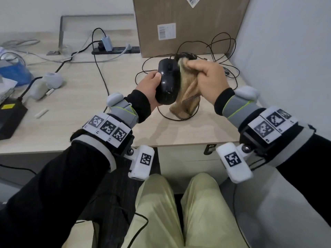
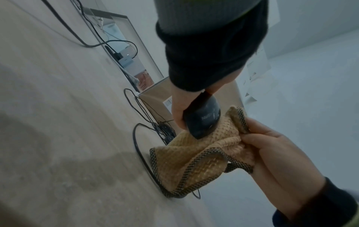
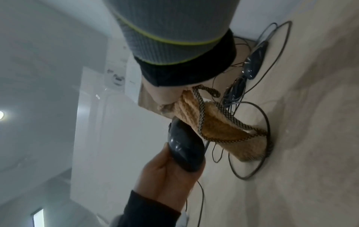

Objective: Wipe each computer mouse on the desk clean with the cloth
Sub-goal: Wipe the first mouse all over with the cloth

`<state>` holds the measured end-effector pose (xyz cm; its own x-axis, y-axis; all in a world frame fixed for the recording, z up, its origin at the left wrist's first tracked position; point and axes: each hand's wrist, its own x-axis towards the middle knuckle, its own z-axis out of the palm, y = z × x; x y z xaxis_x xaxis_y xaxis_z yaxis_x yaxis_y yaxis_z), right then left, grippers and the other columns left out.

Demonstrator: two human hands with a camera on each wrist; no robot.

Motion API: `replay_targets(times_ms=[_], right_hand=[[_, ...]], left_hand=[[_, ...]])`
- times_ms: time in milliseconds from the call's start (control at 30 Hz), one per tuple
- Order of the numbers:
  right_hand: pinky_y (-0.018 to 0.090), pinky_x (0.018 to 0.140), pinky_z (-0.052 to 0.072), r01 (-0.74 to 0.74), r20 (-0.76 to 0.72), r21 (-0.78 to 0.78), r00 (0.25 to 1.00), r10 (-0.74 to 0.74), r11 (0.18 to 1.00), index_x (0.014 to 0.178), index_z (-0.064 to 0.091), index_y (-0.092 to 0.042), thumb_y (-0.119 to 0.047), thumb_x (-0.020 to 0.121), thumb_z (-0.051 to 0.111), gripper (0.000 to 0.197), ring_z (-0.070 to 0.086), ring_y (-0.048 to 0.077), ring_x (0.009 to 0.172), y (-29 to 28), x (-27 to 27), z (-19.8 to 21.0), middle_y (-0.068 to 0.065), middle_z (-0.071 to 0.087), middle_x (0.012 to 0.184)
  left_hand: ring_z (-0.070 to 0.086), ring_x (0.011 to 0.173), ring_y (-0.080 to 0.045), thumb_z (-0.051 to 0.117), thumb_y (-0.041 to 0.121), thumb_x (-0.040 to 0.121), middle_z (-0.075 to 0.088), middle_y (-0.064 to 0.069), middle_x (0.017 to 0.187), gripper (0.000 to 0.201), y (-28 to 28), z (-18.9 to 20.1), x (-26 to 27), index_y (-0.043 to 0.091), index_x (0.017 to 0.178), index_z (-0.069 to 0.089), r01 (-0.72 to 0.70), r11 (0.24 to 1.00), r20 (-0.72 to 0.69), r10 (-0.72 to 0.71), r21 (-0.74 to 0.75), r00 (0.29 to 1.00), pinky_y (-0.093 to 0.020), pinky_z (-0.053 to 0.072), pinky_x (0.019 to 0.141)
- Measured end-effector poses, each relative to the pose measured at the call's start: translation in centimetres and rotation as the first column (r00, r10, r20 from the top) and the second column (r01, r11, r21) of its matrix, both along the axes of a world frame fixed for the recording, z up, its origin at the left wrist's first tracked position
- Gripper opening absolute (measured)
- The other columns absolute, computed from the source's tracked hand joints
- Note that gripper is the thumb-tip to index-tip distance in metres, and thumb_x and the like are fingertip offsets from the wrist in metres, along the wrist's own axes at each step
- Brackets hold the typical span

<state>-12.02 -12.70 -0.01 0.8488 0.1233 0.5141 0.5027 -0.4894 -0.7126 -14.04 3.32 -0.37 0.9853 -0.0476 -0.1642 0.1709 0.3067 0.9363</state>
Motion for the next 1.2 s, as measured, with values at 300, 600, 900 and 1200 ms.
replay_targets(times_ms=[300, 600, 900, 1200], right_hand=[[0.017, 0.111, 0.020, -0.105, -0.027, -0.200, 0.994, 0.101, 0.974, 0.124, 0.056, 0.001, 0.005, 0.076, 0.032, 0.053, 0.044, 0.024, 0.131, 0.6, 1.2, -0.2, 0.018, 0.049, 0.137], [0.027, 0.112, 0.024, -0.179, 0.015, -0.484, 0.977, 0.213, 0.857, 0.135, 0.044, -0.004, -0.003, 0.075, 0.026, 0.063, 0.036, 0.029, 0.136, 0.7, -1.5, -2.0, 0.017, 0.031, 0.149], [0.047, 0.095, 0.048, -0.190, 0.121, -0.670, 0.926, 0.358, 0.718, 0.125, 0.054, 0.001, -0.001, 0.081, 0.031, 0.049, 0.043, 0.044, 0.127, 1.1, -3.9, -3.7, 0.023, 0.041, 0.142], [0.034, 0.112, 0.029, -0.149, 0.037, -0.526, 0.980, 0.198, 0.837, 0.137, 0.041, -0.002, -0.002, 0.075, 0.029, 0.063, 0.030, 0.031, 0.139, 1.8, -2.3, -1.1, 0.018, 0.027, 0.151]], left_hand=[[0.056, 0.094, -0.027, 0.031, 0.017, 0.103, 0.056, -0.011, 0.104, 0.018, -0.5, 0.2, -0.3, 0.015, 0.103, 0.049, 0.048, 0.998, -0.035, -0.050, -0.043, 0.998, -0.047, 0.050, 0.081], [0.053, 0.120, -0.032, 0.027, 0.028, 0.103, 0.051, -0.016, 0.138, 0.045, -0.5, 0.5, 0.6, 0.007, 0.141, 0.040, -0.102, 0.949, -0.228, 0.033, -0.299, 0.973, -0.045, 0.048, 0.083], [0.054, 0.121, -0.032, 0.029, 0.031, 0.103, 0.054, -0.017, 0.135, 0.037, 0.4, 2.2, 1.5, 0.007, 0.120, 0.052, -0.219, 0.906, -0.279, 0.119, -0.363, 0.953, -0.046, 0.040, 0.105], [0.055, 0.108, -0.030, 0.025, 0.031, 0.104, 0.060, -0.014, 0.098, 0.040, -0.6, 2.3, -0.4, 0.006, 0.093, 0.054, -0.088, 0.948, -0.299, -0.007, -0.305, 0.954, -0.048, 0.042, 0.087]])
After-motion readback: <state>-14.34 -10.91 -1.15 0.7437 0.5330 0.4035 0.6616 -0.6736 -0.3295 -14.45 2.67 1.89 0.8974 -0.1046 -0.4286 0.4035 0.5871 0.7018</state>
